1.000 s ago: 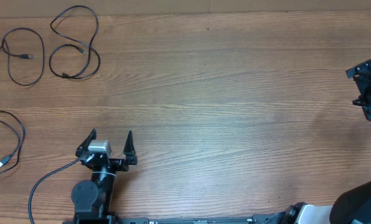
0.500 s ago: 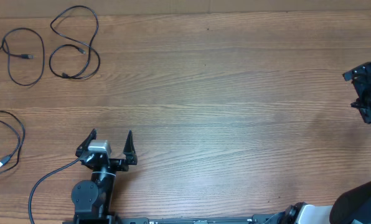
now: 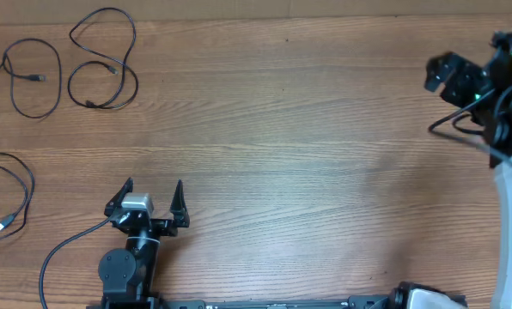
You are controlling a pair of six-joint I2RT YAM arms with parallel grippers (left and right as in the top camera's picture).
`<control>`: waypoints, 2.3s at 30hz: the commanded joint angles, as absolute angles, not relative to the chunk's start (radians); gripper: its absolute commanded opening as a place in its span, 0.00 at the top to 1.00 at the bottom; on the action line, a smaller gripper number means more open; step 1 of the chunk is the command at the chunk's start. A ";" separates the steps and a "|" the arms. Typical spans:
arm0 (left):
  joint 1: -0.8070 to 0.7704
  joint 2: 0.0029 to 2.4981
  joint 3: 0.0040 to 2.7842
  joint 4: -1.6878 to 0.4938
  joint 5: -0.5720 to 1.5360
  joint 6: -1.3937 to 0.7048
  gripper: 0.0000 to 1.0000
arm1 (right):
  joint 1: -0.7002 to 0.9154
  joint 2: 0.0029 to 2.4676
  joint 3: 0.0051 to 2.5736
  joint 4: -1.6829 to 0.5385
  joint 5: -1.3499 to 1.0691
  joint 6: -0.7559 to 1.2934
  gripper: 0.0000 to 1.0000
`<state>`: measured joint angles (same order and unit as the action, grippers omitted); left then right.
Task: Untangle cables
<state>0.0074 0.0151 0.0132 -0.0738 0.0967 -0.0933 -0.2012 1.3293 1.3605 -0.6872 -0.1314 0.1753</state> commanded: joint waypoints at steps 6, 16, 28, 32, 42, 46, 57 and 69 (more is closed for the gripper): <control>0.013 0.004 0.004 -0.070 0.097 -0.067 0.00 | -0.132 1.036 0.960 -0.364 -0.107 0.115 0.00; 0.013 0.004 0.004 -0.070 0.097 -0.067 0.01 | -0.050 0.564 0.439 -0.038 -0.114 0.156 0.00; 0.013 0.004 0.004 -0.070 0.097 -0.067 0.00 | -0.026 0.291 0.145 0.124 -0.167 0.183 0.00; 0.013 0.004 0.004 -0.070 0.097 -0.067 0.00 | -0.015 0.276 0.139 0.133 -0.176 0.185 0.00; 0.013 0.004 0.004 -0.070 0.097 -0.067 0.00 | -0.002 0.058 0.105 0.027 -0.174 0.182 0.00; 0.013 0.004 0.004 -0.070 0.097 -0.067 0.00 | 0.000 0.002 0.104 -0.033 -0.166 0.182 0.00; 0.013 0.004 0.004 -0.070 0.097 -0.067 0.01 | 0.001 0.002 0.064 -0.148 -0.126 0.174 0.00; 0.013 0.004 0.004 -0.070 0.097 -0.067 0.00 | 0.001 0.002 0.062 -0.208 -0.098 0.141 0.00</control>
